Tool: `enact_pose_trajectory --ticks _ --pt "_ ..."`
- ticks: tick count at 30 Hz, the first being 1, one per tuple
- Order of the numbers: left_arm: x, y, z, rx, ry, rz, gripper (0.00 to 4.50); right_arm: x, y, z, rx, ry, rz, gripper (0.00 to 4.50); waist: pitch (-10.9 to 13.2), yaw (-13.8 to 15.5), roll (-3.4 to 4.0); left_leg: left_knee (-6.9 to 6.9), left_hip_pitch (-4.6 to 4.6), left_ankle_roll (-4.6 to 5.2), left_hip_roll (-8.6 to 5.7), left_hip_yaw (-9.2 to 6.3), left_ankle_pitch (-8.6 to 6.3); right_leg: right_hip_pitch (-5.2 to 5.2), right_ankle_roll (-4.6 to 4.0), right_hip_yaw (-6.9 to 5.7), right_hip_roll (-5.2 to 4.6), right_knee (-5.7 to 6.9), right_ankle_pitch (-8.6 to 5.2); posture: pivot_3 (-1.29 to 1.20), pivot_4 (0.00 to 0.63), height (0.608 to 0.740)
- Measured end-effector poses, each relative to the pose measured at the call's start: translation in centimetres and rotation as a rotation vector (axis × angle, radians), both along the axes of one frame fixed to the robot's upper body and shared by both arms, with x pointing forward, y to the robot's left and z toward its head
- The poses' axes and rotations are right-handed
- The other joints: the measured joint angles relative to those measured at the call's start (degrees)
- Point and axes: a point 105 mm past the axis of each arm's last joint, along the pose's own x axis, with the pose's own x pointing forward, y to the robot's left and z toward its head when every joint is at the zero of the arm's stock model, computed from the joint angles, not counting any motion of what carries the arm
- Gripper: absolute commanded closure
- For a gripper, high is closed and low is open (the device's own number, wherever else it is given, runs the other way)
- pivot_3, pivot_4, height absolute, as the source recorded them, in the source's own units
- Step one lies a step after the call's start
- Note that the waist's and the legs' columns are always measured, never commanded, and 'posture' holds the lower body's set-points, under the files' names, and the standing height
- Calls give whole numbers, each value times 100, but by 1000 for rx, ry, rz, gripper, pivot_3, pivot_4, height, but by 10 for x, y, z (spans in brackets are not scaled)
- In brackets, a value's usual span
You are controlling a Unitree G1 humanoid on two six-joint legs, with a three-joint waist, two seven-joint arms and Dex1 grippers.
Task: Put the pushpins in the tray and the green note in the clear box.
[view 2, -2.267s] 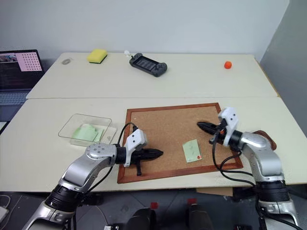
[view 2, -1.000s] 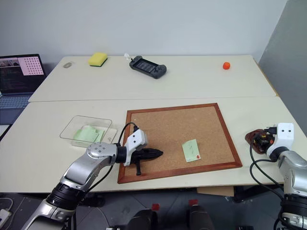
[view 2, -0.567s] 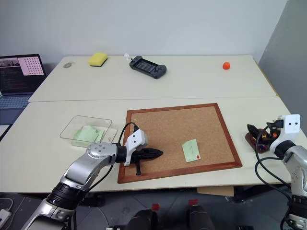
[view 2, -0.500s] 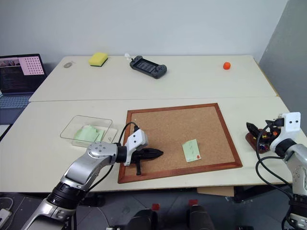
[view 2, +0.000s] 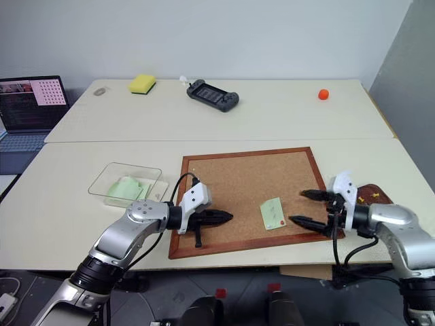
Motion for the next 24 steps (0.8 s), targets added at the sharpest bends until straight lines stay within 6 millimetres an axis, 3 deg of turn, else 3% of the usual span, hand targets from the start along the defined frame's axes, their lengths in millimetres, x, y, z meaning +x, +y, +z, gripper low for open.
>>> enact_pose_trajectory --ticks 6,12,16,24 --pt "-1 3 0 11 -6 2 4500 -13 23 -21 -22 -15 132 42 1 2 -8 -3 4 0 1 -2 0 0 0 -3 4 1 -1 0 150 740" --pt "-1 4 1 15 -7 2 4500 -15 29 -26 -11 -28 168 42 1 -4 -8 -3 6 0 1 -1 0 0 0 -2 4 1 -1 0 150 740" --pt "-1 4 1 18 -7 2 4500 -14 35 -32 8 -22 175 565 1 -6 -8 -4 9 0 2 -1 0 0 -1 -2 7 2 0 0 150 740" --pt "0 3 1 22 -9 -3 4500 1 38 -41 16 -25 135 2222 2 -3 -9 -3 10 0 1 -2 0 2 -1 -2 5 2 0 0 150 740"
